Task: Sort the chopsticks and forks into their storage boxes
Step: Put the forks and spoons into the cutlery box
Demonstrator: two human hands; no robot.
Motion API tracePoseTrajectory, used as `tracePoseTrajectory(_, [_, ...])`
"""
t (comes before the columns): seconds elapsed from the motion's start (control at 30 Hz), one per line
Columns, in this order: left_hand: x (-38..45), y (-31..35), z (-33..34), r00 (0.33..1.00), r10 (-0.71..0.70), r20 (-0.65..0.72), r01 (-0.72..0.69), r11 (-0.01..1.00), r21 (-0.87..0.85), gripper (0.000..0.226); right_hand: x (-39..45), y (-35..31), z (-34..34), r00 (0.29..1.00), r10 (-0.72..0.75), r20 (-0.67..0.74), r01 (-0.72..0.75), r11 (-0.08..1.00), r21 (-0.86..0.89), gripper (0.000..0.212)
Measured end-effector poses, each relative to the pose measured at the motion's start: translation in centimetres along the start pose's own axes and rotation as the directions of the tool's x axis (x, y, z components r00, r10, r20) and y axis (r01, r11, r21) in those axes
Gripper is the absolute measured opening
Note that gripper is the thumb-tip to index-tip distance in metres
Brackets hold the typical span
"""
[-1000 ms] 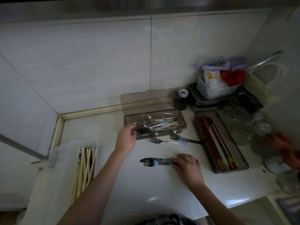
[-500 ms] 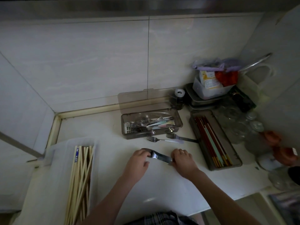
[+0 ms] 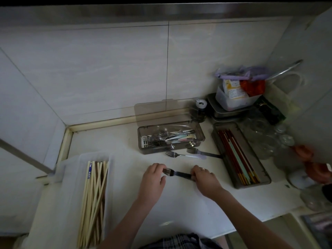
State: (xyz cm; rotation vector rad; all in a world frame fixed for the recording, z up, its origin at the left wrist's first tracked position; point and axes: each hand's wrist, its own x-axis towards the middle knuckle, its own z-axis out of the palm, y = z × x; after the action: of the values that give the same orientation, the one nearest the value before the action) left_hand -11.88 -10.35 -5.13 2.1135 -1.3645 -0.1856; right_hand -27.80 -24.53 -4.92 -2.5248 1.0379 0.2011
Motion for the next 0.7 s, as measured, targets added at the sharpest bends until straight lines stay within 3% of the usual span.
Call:
tracePoseTrajectory(0.2, [0.1, 0.0, -0.5, 0.997, 0.021, -0.069, -0.020, 1.000, 0.014, 0.031, -0.6, -0.6, -0.9, 0.986, 0.079, -0.144, -0.063, 0.992, 0.110, 0.010])
tracePoseTrajectory(0.27, [0.2, -0.1, -0.4, 0.992, 0.066, -0.103, -0.062, 0.997, 0.043, 0.031, -0.7, -0.7, -1.2, 0.972, 0.027, -0.232, -0.011, 0.998, 0.067, 0.014])
tracePoseTrajectory(0.33, [0.7, 0.2, -0.4, 0.974, 0.206, -0.097, -0.191, 0.970, 0.151, 0.030, -0.8, -1.0, -1.5, 0.950, -0.069, -0.304, 0.071, 0.997, -0.005, 0.019])
tracePoseTrajectory(0.43, [1.9, 1.1, -0.5, 0.936, 0.349, 0.041, -0.347, 0.899, 0.268, 0.036, -0.7, -1.4, -1.6, 0.912, -0.216, -0.350, 0.186, 0.976, -0.116, 0.032])
tracePoseTrajectory(0.5, [2.7, 1.8, -0.8, 0.935, 0.299, 0.191, -0.337, 0.917, 0.215, 0.037, -0.6, -1.7, -1.7, 0.883, -0.288, -0.372, 0.248, 0.957, -0.151, 0.038])
tracePoseTrajectory(0.57, [3.6, 2.1, -1.3, 0.937, 0.197, 0.287, -0.233, 0.968, 0.097, 0.038, -0.5, -1.9, -1.9, 0.857, -0.348, -0.379, 0.308, 0.937, -0.164, 0.039])
tracePoseTrajectory(0.63, [4.2, 2.1, -1.9, 0.945, 0.187, 0.270, -0.196, 0.981, 0.008, 0.032, -0.6, -2.2, -2.2, 0.844, -0.356, -0.402, 0.326, 0.934, -0.143, 0.038])
tracePoseTrajectory(0.7, [5.0, 1.7, -2.6, 0.962, 0.222, 0.157, -0.223, 0.975, -0.010, 0.028, -0.7, -2.1, -2.1, 0.857, -0.234, -0.458, 0.257, 0.966, -0.012, 0.033])
